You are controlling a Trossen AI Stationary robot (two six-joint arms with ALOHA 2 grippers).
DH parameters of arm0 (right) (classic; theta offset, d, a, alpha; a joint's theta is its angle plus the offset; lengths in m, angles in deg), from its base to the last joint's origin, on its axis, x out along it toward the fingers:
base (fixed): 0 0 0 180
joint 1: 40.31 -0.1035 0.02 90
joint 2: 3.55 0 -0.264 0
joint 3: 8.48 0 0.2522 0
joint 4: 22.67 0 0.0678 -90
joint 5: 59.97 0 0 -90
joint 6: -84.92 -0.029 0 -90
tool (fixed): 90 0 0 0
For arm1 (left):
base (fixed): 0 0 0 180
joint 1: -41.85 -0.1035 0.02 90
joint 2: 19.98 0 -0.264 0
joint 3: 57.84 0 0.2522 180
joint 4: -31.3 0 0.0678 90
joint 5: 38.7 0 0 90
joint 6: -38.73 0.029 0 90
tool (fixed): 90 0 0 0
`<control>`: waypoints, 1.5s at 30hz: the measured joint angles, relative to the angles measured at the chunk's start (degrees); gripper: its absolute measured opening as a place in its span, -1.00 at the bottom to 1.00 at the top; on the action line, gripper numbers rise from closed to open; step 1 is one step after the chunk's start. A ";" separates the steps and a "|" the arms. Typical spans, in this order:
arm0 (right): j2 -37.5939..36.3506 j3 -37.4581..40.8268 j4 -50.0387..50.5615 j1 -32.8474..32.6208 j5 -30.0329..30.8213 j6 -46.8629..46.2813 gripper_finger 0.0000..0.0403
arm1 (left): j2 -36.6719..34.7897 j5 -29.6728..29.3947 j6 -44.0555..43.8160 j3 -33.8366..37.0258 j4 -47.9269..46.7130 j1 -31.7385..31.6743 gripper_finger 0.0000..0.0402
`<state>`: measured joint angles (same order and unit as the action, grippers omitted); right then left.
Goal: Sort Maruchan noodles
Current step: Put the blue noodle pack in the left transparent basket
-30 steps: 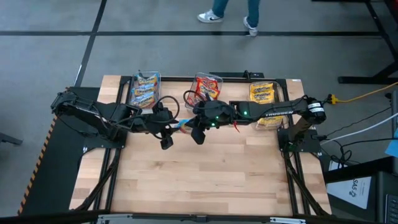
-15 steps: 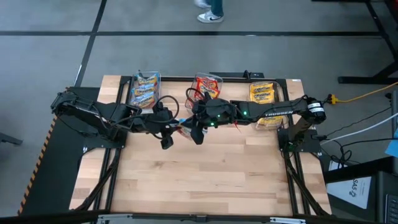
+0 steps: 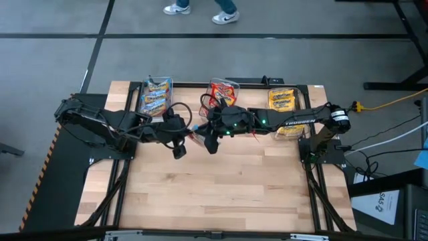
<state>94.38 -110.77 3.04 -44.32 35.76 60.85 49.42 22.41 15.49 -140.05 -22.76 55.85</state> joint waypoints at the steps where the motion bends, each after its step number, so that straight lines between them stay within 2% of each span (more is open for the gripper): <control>1: 0.00 0.00 0.01 0.06 -0.01 -0.01 -0.66 | -0.06 -0.71 -0.02 0.00 -0.24 0.00 -1.00; 7: -0.02 -0.07 1.55 0.78 -0.60 -8.25 -0.20 | -2.60 -5.29 -0.02 0.04 -2.76 -0.02 -1.00; 11: -0.02 -0.07 2.85 0.64 -1.35 -12.07 0.00 | -6.34 -10.75 -0.61 0.03 -7.64 -0.06 -1.00; 19: -0.04 -0.07 6.78 -1.78 -4.14 -15.15 0.08 | -12.54 -17.42 -4.61 -0.08 -18.52 -3.74 -1.00; 27: -0.07 -0.07 16.18 -5.82 -2.16 -16.51 0.08 | -12.97 -16.02 -8.05 0.04 -28.34 -10.56 -1.00; 31: -0.07 1.07 24.46 -7.69 5.02 -19.18 0.08 | -12.64 -12.69 -8.13 0.04 -31.32 -13.59 -1.00; 34: -0.07 2.09 35.15 -8.58 9.32 -25.55 0.08 | -12.72 -9.69 -8.13 0.04 -32.37 -14.91 -1.00; 41: -0.07 2.43 69.49 -13.30 9.76 -41.48 0.08 | -12.87 -6.49 -8.13 0.04 -37.36 -16.27 -1.00; 43: -0.07 2.43 75.99 -15.61 9.71 -45.45 0.08 | -12.89 -6.09 -8.13 0.04 -39.56 -16.82 -1.00; 45: -0.07 2.43 77.91 -17.80 9.19 -48.64 0.08 | -12.89 -6.02 -8.13 0.04 -40.90 -17.33 -1.00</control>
<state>94.32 -108.34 80.95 -62.12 44.94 12.21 36.53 16.39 7.35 -140.00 -63.66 38.52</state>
